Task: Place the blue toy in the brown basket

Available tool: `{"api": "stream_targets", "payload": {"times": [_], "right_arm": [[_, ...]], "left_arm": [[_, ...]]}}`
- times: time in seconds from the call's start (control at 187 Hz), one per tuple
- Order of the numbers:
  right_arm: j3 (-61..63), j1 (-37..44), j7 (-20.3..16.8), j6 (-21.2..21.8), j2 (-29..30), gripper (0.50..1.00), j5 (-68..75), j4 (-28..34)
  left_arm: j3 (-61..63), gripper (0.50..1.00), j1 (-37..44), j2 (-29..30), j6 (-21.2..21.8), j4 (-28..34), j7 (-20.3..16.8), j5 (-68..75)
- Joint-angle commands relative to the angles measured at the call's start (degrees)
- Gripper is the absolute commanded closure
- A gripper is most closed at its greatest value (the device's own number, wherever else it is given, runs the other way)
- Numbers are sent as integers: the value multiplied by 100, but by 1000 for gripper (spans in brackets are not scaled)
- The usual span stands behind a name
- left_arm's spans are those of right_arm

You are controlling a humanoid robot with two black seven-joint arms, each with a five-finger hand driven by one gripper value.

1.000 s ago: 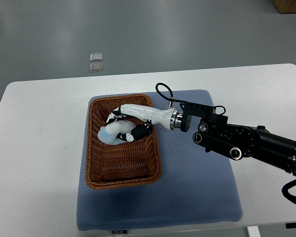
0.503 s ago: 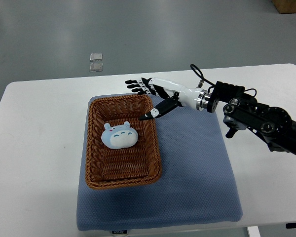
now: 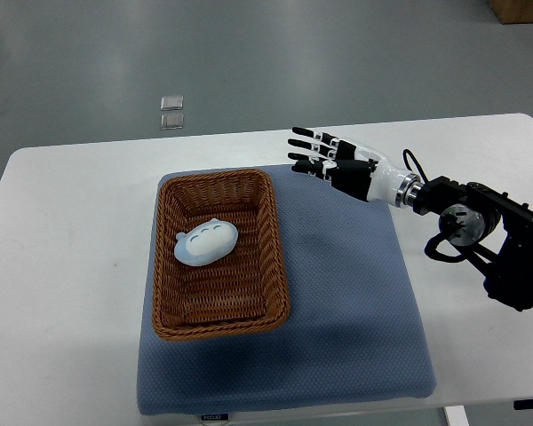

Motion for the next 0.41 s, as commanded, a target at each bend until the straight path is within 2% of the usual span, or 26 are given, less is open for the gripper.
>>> {"api": "stream_targets", "payload": {"times": [0.0,0.401], "right_arm": [[6,45,-140,-305,-29,587,253,-179],[50,36,-70,-314,-161,587,280,-197]], "left_arm": [[0,500,0,0,0,0,-4,0],[0,500,0,0,0,0,5,0]]}}
